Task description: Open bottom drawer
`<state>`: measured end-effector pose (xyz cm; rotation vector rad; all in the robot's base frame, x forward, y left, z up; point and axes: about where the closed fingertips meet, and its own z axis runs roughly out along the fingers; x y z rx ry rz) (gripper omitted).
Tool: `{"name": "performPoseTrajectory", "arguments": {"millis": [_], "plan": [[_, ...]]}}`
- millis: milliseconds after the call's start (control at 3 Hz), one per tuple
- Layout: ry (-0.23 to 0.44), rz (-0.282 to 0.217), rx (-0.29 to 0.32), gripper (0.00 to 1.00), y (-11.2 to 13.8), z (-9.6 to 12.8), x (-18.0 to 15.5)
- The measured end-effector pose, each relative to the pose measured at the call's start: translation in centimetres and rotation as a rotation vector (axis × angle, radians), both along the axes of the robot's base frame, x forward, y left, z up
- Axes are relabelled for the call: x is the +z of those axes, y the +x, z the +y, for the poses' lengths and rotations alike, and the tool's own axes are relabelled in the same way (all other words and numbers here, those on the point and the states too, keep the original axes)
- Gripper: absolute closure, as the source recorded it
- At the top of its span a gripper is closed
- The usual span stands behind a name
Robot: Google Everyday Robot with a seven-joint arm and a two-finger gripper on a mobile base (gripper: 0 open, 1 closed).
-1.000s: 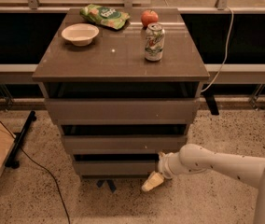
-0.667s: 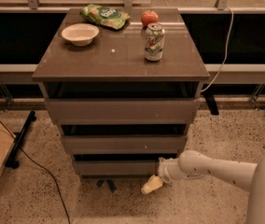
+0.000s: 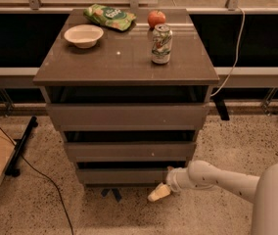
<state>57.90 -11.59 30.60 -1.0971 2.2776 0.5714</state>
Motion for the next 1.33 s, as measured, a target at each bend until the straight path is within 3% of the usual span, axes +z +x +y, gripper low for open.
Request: {"name": "performPoseTrajectory", "arguments": {"millis": [1333], "plan": [[0.067,0.067,-0.075,0.00,5.9,-2.7,-5.8]]}}
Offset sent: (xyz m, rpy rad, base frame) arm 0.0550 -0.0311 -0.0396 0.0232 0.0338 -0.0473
